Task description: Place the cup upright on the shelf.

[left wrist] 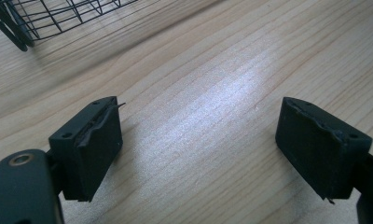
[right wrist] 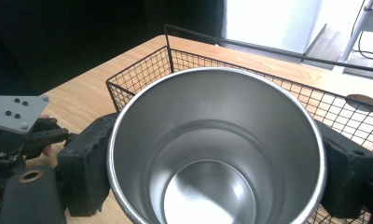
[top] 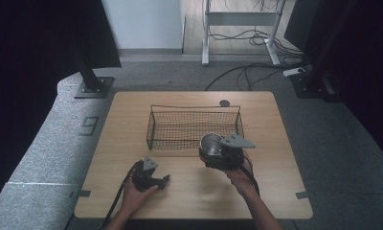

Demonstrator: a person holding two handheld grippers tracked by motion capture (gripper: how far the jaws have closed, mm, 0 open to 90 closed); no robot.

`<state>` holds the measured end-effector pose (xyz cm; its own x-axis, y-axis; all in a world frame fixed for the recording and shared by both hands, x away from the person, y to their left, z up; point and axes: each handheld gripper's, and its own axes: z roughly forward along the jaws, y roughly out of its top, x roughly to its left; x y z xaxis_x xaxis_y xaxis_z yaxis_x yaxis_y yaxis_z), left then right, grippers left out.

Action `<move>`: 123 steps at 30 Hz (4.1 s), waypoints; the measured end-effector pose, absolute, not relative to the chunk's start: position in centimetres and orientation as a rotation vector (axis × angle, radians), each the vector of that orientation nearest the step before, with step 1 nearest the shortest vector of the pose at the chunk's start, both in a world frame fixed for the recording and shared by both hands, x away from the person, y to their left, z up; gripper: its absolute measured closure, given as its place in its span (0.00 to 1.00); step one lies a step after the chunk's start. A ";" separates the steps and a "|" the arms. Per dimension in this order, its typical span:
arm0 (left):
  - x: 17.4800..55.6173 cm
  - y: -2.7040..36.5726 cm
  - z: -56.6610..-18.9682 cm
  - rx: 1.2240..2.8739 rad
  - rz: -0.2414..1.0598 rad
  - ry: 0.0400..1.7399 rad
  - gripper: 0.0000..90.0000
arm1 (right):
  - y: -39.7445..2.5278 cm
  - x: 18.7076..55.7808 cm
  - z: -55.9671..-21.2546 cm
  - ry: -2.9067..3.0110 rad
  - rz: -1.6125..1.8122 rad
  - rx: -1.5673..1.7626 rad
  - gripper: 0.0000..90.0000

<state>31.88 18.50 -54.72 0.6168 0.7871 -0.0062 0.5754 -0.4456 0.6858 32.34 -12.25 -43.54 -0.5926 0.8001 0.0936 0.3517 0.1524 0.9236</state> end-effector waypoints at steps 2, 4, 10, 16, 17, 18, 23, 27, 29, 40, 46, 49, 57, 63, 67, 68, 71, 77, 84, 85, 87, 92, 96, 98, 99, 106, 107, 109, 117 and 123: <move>31.9 18.5 -54.7 2.181 0.415 1.066 0.16 | -12.2 32.6 -43.4 2.012 1.430 1.098 0.16; 31.9 18.5 -54.7 2.181 0.415 1.065 0.16 | -12.2 32.8 -43.3 2.011 1.428 1.101 0.16; 31.9 18.5 -54.7 2.184 0.416 1.064 0.16 | -12.1 33.3 -42.8 2.006 1.421 1.101 0.16; 31.9 18.5 -54.7 2.184 0.415 1.064 0.16 | -12.0 33.9 -42.2 1.997 1.417 1.102 0.16; 31.9 18.5 -54.7 2.183 0.416 1.064 0.16 | -12.0 34.1 -42.1 1.996 1.415 1.103 0.16; 31.9 18.5 -54.7 2.183 0.416 1.064 0.16 | -11.9 34.2 -42.0 1.997 1.414 1.102 0.16; 31.9 18.5 -54.7 2.183 0.416 1.064 0.16 | -11.8 34.6 -41.6 1.992 1.411 1.101 0.16; 31.9 18.5 -54.7 2.183 0.416 1.065 0.16 | -11.5 35.1 -41.3 1.996 1.403 1.100 0.16; 31.9 18.5 -54.7 2.183 0.416 1.064 0.16 | -11.4 35.4 -41.2 1.996 1.397 1.102 0.16; 31.9 18.5 -54.7 2.185 0.416 1.063 0.16 | -11.2 36.7 -40.9 1.995 1.382 1.126 0.16; 31.9 18.5 -54.7 2.183 0.415 1.063 0.16 | -11.1 37.2 -40.7 2.006 1.382 1.130 0.16; 31.9 18.5 -54.7 2.183 0.416 1.063 0.16 | -11.0 37.4 -40.6 2.004 1.375 1.130 0.16; 31.9 18.5 -54.7 2.184 0.414 1.061 0.16 | -11.1 38.1 -40.5 1.996 1.359 1.136 0.16; 31.9 18.5 -54.7 2.184 0.414 1.060 0.16 | -11.1 38.9 -40.4 1.995 1.348 1.145 0.16; 31.9 18.5 -54.7 2.184 0.414 1.060 0.16 | -10.9 39.4 -40.3 1.998 1.338 1.145 0.16; 31.9 18.5 -54.7 2.185 0.414 1.060 0.16 | -10.9 39.5 -40.3 1.997 1.337 1.147 0.16; 31.9 18.5 -54.7 2.184 0.415 1.059 0.16 | -10.9 39.9 -40.3 1.992 1.334 1.152 0.16; 31.9 18.5 -54.7 2.184 0.415 1.059 0.16 | -10.4 40.7 -40.6 2.005 1.326 1.137 0.16; 31.9 18.5 -54.7 2.184 0.414 1.059 0.16 | -10.0 42.0 -41.1 2.023 1.285 1.163 0.16; 31.9 18.5 -54.7 2.184 0.414 1.059 0.16 | -10.0 42.2 -41.1 2.022 1.281 1.169 0.16; 31.9 18.5 -54.7 2.184 0.415 1.059 0.16 | -10.0 42.6 -41.2 2.020 1.277 1.180 0.16; 31.9 18.5 -54.7 2.183 0.414 1.059 0.16 | -10.1 43.5 -41.4 2.020 1.272 1.198 0.16; 31.9 18.5 -54.7 2.184 0.416 1.059 0.16 | -10.1 44.2 -41.6 2.020 1.269 1.211 0.16; 31.9 18.5 -54.7 2.184 0.414 1.058 0.16 | -10.0 44.5 -41.9 2.020 1.262 1.221 0.16; 31.9 18.5 -54.7 2.184 0.414 1.058 0.16 | -10.0 44.7 -42.0 2.022 1.258 1.227 0.16; 31.9 18.5 -54.7 2.184 0.414 1.059 0.16 | -10.0 45.5 -43.0 2.031 1.233 1.262 0.16; 31.9 18.5 -54.7 2.184 0.414 1.059 0.16 | -10.0 45.6 -43.2 2.033 1.228 1.264 0.16; 31.9 18.5 -54.7 2.184 0.413 1.058 0.16 | -9.9 45.8 -43.5 2.039 1.222 1.272 0.16; 31.9 18.5 -54.7 2.184 0.413 1.058 0.16 | -9.5 46.5 -44.7 2.059 1.194 1.306 0.16; 31.9 18.5 -54.7 2.184 0.412 1.058 0.16 | -9.4 46.6 -45.7 2.069 1.179 1.329 0.16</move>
<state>31.88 18.48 -54.72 0.6220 0.7830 -0.0058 0.5724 -0.4496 0.6857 46.65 -9.44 -45.67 -0.4607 0.8821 0.0980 0.5340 0.1873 0.8244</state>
